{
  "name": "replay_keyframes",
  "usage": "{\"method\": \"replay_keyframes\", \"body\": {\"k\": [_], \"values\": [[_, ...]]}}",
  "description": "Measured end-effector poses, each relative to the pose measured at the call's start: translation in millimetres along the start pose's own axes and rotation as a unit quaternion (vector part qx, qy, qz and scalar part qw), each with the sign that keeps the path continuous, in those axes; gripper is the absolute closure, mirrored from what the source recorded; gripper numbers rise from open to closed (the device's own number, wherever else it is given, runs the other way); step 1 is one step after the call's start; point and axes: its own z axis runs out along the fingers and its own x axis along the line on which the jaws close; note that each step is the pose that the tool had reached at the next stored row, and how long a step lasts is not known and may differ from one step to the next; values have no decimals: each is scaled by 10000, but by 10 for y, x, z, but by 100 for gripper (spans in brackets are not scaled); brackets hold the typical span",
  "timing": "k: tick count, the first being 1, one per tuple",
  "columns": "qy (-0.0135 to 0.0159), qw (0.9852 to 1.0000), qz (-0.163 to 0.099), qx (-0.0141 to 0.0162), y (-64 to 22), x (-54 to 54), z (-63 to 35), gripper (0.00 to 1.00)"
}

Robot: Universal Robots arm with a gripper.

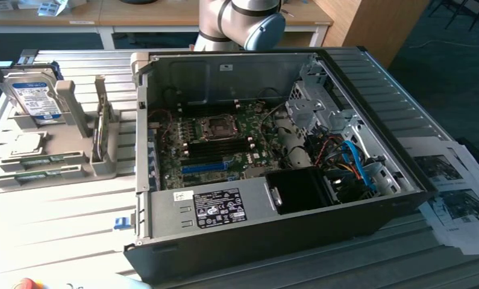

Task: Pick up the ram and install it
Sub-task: 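Pick up the ram and move it above insertion slot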

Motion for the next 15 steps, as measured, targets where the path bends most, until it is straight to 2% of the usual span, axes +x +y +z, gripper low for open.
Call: {"method": "replay_keyframes", "body": {"k": [3, 15], "values": [[-3, 10000, 79, 2, 0, 0, 1, 90], [-4, 10000, 79, 3, -1, 0, 14, 90]]}}
